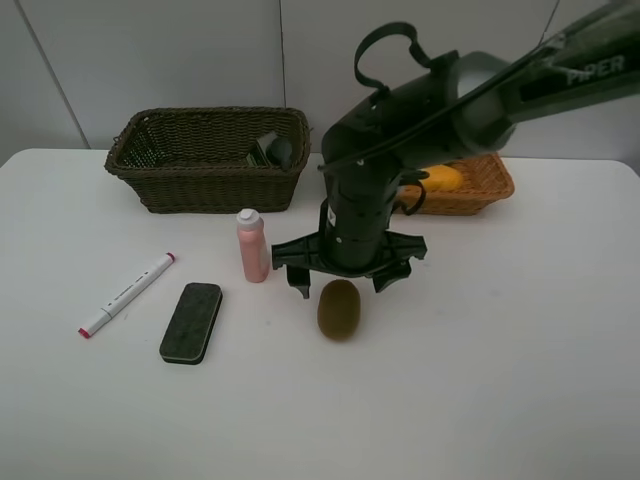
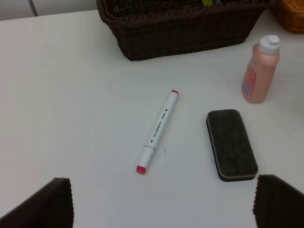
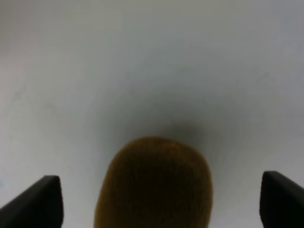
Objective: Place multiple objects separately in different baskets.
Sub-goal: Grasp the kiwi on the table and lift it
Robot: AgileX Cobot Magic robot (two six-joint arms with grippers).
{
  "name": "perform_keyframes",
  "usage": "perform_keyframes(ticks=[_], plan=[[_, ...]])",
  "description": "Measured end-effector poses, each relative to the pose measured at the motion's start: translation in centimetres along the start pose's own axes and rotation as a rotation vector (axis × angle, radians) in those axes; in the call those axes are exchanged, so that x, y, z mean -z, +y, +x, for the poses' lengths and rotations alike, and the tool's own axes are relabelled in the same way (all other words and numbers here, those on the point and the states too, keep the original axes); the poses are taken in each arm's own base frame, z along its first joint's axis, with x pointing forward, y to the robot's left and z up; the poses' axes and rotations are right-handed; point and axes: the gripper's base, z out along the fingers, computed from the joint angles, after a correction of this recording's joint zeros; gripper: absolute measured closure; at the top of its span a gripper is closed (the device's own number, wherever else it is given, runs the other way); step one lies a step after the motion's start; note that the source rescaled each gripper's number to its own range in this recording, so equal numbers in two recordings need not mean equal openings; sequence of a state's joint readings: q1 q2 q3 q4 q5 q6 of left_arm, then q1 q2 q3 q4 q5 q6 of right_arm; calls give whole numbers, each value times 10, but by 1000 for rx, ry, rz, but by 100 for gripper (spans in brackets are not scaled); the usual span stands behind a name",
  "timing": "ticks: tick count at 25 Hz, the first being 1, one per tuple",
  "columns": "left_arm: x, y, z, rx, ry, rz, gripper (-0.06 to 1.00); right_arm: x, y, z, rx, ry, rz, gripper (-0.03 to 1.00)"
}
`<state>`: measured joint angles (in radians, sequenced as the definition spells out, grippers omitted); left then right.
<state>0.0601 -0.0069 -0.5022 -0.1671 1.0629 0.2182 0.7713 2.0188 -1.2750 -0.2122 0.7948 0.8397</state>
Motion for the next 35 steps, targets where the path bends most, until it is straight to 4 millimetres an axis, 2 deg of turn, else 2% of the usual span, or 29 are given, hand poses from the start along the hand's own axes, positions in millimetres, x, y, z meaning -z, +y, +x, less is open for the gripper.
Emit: perform_keyframes(ticks=[9, 28, 29, 31, 32, 34, 35], plan=[[0, 0, 0, 0, 0, 0, -6, -20, 0, 4, -40, 68, 11, -3], [0, 0, 0, 0, 0, 0, -6, -23, 1, 3, -42, 61, -1, -3], [0, 0, 0, 0, 0, 0, -6, -23, 1, 3, -39, 58, -1, 0], [0, 0, 0, 0, 0, 0, -6, -23, 0, 2, -27, 48, 8, 14], [0, 0, 0, 0, 0, 0, -6, -23, 0, 2, -25, 47, 9, 27], [0, 0, 0, 0, 0, 0, -6, -23, 0, 2, -26, 48, 8, 63], [0, 0, 0, 0, 0, 0, -6, -23, 0, 2, -30, 49, 7, 61]])
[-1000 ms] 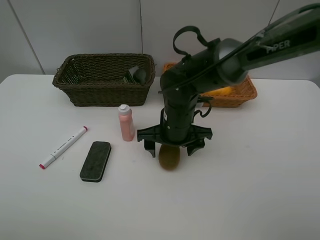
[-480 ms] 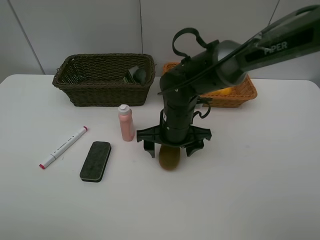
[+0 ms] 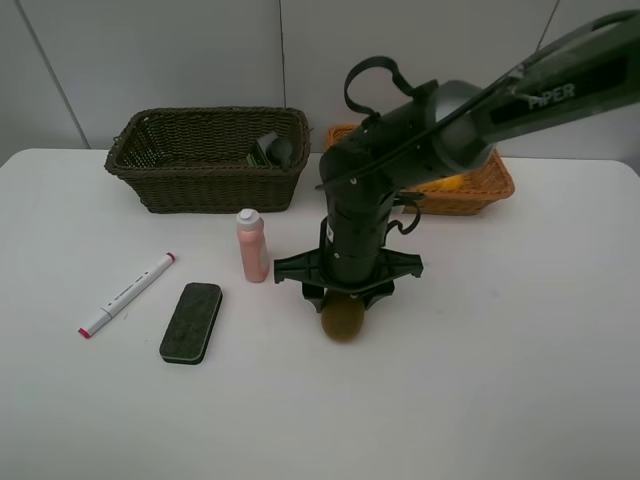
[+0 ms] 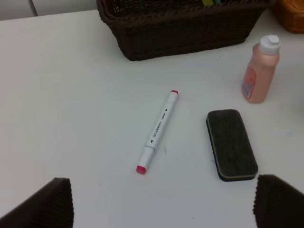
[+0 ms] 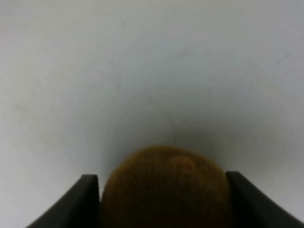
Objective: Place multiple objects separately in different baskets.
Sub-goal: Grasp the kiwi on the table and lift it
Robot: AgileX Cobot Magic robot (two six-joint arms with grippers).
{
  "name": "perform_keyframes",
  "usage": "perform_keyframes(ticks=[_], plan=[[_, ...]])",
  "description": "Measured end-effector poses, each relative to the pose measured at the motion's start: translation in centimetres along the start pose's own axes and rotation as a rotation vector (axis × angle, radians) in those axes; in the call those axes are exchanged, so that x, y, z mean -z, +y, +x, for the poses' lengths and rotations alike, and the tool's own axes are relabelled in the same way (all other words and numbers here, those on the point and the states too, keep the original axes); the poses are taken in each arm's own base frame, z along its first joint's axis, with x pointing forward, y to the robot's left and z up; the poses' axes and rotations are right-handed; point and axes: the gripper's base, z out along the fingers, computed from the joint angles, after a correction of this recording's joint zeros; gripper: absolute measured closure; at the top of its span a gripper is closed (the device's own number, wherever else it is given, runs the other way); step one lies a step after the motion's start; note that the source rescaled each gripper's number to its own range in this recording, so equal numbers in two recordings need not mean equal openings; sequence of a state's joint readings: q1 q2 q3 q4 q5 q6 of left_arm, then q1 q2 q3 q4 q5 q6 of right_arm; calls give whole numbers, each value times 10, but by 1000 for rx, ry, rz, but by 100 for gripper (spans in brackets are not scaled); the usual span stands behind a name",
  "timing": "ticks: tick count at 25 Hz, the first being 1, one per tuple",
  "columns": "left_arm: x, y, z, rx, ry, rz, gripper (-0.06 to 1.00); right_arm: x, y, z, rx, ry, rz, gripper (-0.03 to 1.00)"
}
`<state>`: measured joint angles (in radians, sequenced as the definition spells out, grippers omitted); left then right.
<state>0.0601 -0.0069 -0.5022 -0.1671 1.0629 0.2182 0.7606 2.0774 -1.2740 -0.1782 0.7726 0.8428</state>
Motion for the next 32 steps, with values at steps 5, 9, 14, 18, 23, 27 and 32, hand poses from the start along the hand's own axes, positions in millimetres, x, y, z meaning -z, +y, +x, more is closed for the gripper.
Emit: perform_keyframes(ticks=[5, 9, 14, 18, 23, 27, 32], plan=[[0, 0, 0, 0, 0, 0, -6, 0, 0, 0, -3, 2, -2, 61], [0, 0, 0, 0, 0, 0, -6, 0, 0, 0, 1, -1, 0, 61], [0, 0, 0, 0, 0, 0, -6, 0, 0, 0, 1, -1, 0, 61], [0, 0, 0, 0, 0, 0, -6, 0, 0, 0, 1, -1, 0, 61], [0, 0, 0, 0, 0, 0, -6, 0, 0, 0, 1, 0, 1, 61], [0, 0, 0, 0, 0, 0, -6, 0, -1, 0, 1, 4, 6, 61], [0, 0, 0, 0, 0, 0, -6, 0, -1, 1, 1, 8, 10, 61]])
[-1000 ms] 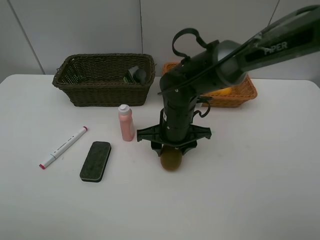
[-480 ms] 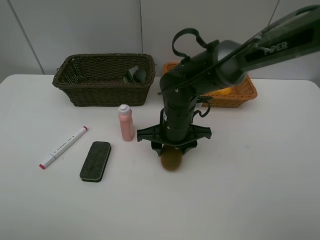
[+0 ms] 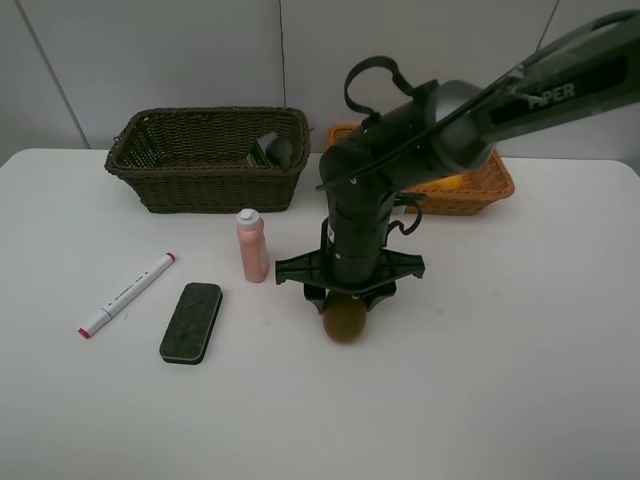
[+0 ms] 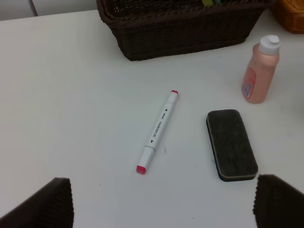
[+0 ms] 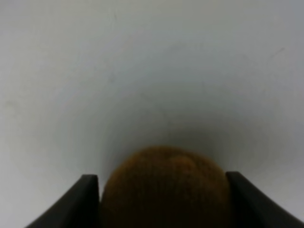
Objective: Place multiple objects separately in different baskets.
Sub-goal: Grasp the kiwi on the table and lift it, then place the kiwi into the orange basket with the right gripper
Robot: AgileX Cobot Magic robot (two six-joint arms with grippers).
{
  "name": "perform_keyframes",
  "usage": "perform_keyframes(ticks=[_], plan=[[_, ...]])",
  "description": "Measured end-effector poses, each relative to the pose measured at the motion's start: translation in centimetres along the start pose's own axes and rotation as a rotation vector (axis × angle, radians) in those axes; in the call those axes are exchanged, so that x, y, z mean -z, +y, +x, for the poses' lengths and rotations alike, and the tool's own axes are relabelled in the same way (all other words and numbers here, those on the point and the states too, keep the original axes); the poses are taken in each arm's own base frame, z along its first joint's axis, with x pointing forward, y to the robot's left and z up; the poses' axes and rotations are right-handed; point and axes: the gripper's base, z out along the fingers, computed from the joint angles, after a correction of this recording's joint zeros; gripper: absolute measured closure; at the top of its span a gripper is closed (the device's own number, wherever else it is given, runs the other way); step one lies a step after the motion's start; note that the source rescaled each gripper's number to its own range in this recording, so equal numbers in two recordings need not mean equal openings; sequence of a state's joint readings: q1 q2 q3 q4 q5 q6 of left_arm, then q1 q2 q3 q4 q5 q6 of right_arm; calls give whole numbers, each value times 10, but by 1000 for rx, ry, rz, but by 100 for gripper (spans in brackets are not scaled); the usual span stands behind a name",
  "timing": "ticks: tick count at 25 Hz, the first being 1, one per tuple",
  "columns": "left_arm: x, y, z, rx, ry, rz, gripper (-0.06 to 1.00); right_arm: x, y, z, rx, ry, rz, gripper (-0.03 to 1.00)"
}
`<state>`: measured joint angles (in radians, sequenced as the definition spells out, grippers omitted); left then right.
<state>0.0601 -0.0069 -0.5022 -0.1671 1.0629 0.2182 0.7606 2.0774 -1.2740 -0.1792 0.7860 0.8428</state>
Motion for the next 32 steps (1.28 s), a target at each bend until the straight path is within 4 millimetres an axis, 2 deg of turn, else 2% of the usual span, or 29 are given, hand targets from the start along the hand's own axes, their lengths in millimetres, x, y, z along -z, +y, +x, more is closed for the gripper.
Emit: perform_keyframes(ticks=[5, 23, 27, 32], plan=[[0, 0, 0, 0, 0, 0, -6, 4, 0, -1, -1, -7, -6, 61], [0, 0, 0, 0, 0, 0, -6, 76, -16, -20, 127, -290, -11, 61], [0, 0, 0, 0, 0, 0, -6, 86, -25, -36, 106, -345, -9, 61], [0, 0, 0, 0, 0, 0, -6, 100, -46, -68, 63, -446, -3, 61]])
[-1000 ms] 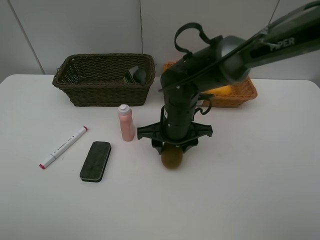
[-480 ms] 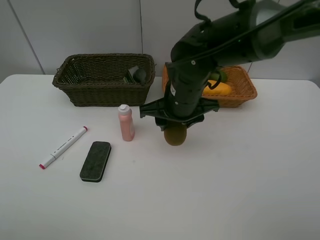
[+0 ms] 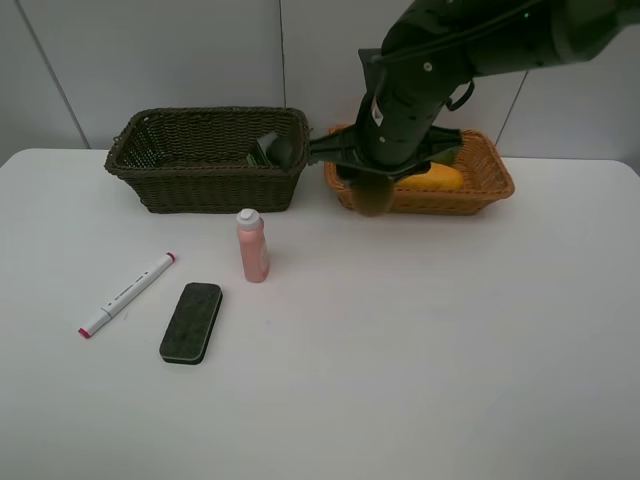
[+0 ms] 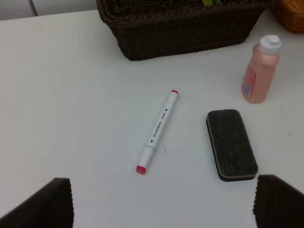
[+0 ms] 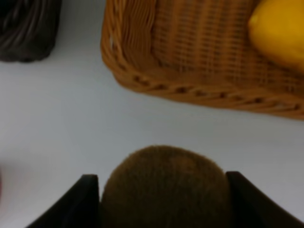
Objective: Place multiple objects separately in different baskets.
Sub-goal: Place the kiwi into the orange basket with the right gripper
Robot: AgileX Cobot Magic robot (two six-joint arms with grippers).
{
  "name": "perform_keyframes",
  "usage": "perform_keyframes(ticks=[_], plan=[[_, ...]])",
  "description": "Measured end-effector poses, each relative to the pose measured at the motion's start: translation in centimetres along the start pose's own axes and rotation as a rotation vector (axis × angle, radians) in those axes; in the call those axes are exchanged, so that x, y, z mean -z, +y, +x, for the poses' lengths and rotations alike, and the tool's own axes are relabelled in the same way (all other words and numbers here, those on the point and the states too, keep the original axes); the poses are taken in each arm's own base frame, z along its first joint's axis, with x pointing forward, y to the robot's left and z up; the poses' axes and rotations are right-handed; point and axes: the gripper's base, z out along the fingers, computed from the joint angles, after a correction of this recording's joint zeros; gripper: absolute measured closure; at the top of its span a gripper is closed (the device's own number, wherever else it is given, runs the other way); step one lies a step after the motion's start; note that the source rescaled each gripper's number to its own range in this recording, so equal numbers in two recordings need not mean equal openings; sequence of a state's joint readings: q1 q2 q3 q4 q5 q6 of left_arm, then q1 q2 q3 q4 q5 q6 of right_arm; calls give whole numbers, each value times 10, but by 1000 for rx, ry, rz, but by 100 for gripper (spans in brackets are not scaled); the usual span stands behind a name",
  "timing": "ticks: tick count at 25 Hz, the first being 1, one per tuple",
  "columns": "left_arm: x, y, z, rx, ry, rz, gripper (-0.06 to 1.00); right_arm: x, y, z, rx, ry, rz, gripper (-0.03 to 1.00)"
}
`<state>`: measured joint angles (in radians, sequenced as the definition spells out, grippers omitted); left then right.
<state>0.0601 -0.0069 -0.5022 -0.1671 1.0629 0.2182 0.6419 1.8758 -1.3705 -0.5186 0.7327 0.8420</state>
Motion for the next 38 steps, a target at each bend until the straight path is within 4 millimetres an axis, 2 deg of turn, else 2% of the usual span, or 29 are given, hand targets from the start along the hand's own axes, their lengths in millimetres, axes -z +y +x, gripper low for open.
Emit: perform_keyframes(ticks=[5, 13, 18, 22, 34, 38], plan=[[0, 0, 0, 0, 0, 0, -6, -5, -22, -24, 10, -126, -7, 61], [0, 0, 0, 0, 0, 0, -6, -16, -53, -48, -30, -262, -63, 61], [0, 0, 0, 0, 0, 0, -6, -35, -68, -53, -56, -286, -82, 61], [0, 0, 0, 0, 0, 0, -6, -61, -84, -53, -80, -296, -102, 61], [0, 0, 0, 0, 0, 0, -6, -97, -73, -46, -90, -323, -211, 61], [0, 0, 0, 0, 0, 0, -6, -101, -72, -45, -91, -323, -219, 61]])
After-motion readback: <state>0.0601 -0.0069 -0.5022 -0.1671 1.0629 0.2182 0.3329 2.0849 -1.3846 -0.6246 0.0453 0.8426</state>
